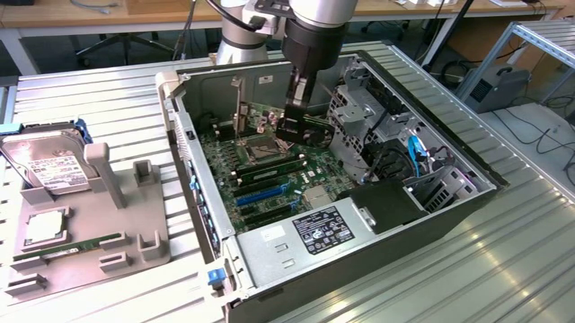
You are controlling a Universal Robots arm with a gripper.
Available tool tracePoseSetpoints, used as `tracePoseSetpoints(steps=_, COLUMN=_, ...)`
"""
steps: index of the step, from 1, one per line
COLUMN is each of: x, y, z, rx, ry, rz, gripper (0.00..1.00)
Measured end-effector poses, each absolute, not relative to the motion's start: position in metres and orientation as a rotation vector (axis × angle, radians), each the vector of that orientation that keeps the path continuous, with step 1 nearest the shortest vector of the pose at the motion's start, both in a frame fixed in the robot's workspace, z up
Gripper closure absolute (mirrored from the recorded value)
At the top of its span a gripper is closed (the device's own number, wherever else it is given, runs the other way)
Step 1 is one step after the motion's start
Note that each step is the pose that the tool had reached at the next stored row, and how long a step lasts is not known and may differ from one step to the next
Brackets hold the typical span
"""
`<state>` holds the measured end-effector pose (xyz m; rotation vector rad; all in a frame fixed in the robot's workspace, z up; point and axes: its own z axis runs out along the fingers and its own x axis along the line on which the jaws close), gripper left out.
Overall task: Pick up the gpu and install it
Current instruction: 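Insert the gpu into the slot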
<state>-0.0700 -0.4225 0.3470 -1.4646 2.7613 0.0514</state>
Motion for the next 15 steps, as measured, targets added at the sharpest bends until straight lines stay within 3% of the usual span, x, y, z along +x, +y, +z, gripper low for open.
tracePoseSetpoints(steps=15, x=-0.0696, y=-0.4225, z=0.3468, rx=-1.547, ry=2.717, rz=0.052, gripper=0.73)
